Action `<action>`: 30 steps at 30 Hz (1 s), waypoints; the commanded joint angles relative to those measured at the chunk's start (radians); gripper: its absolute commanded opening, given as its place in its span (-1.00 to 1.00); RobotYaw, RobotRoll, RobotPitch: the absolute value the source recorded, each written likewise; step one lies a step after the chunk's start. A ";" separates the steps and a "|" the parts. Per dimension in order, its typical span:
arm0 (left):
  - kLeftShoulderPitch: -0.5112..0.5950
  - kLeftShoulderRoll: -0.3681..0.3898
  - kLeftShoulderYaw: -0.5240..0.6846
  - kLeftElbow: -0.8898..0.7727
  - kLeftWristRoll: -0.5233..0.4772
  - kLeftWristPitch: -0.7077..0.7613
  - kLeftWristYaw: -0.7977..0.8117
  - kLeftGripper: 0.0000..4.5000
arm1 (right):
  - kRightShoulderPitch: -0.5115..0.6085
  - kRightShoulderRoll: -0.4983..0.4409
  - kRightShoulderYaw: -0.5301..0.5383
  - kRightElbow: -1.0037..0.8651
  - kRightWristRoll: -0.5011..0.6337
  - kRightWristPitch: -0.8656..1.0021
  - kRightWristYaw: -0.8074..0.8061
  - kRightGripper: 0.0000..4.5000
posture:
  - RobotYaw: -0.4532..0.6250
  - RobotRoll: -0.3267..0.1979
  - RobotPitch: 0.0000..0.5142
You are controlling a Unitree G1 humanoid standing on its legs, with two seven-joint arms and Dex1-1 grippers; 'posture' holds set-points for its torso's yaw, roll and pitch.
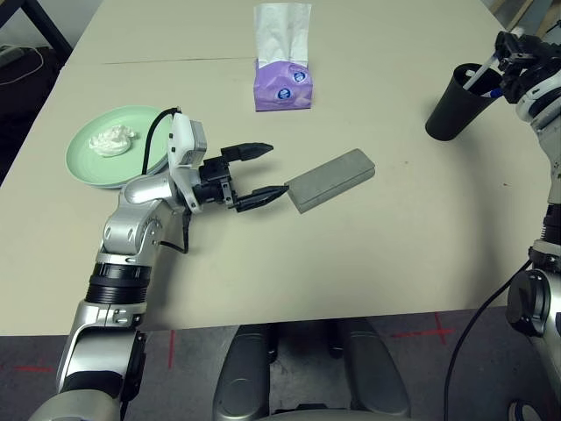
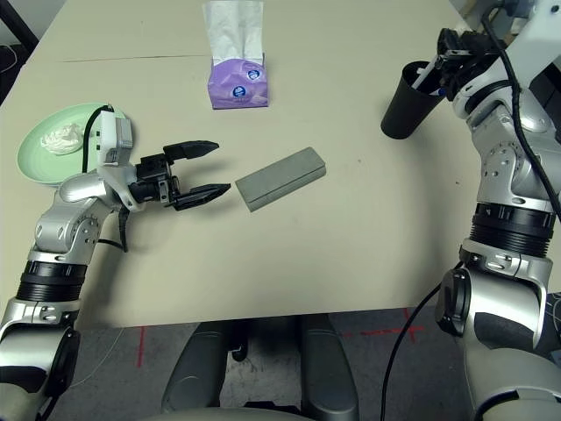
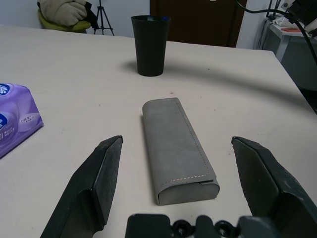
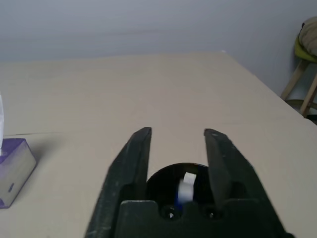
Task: Organize and tidy the items on the table.
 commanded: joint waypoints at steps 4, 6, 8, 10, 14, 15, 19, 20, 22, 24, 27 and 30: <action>-0.002 0.004 -0.001 -0.006 -0.006 -0.006 -0.010 1.00 | 0.006 -0.006 -0.008 -0.023 0.022 0.001 0.012 0.97 | -0.12 0.25 0.00; -0.005 0.003 -0.002 -0.003 -0.004 -0.009 -0.011 1.00 | 0.001 -0.007 0.002 -0.026 0.027 -0.020 0.035 0.97 | -0.12 0.25 -0.01; -0.008 0.002 -0.003 0.002 -0.002 -0.013 -0.011 1.00 | 0.013 -0.005 0.039 -0.075 0.068 -0.062 0.162 0.97 | -0.12 0.25 -0.02; -0.011 0.000 -0.003 0.007 -0.001 -0.017 -0.012 1.00 | 0.040 -0.006 0.082 -0.145 0.132 -0.075 0.314 0.97 | -0.13 0.25 -0.03; -0.016 0.000 -0.002 0.015 0.009 -0.028 0.001 1.00 | 0.126 -0.023 0.172 -0.219 0.147 -0.106 0.490 0.97 | -0.12 0.25 -0.05; -0.014 0.003 -0.001 0.017 0.019 -0.032 0.013 1.00 | 0.147 -0.025 0.196 -0.219 0.122 -0.137 0.509 0.97 | -0.12 0.25 -0.06; 0.004 -0.004 0.030 0.009 0.047 -0.043 0.111 1.00 | 0.178 0.020 0.206 -0.173 0.053 -0.227 0.436 0.97 | -0.10 0.25 -0.09; 0.013 -0.008 0.040 0.006 0.063 -0.048 0.154 1.00 | 0.189 0.039 0.201 -0.157 0.033 -0.243 0.402 0.97 | -0.09 0.25 -0.09; 0.031 -0.023 0.065 0.002 0.100 -0.054 0.269 1.00 | 0.214 0.085 0.193 -0.137 -0.004 -0.275 0.321 0.97 | -0.08 0.25 -0.10; 0.041 -0.038 0.082 0.000 0.132 -0.065 0.357 1.00 | 0.231 0.124 0.187 -0.129 -0.024 -0.298 0.261 0.97 | -0.07 0.25 -0.12; 0.066 -0.094 0.142 0.006 0.197 -0.051 0.587 1.00 | 0.281 0.226 0.194 -0.102 -0.074 -0.350 0.132 0.97 | -0.07 0.25 -0.14; 0.109 -0.147 0.177 -0.044 0.202 -0.019 0.715 1.00 | 0.311 0.320 0.203 -0.084 -0.108 -0.362 0.026 0.97 | -0.06 0.25 -0.15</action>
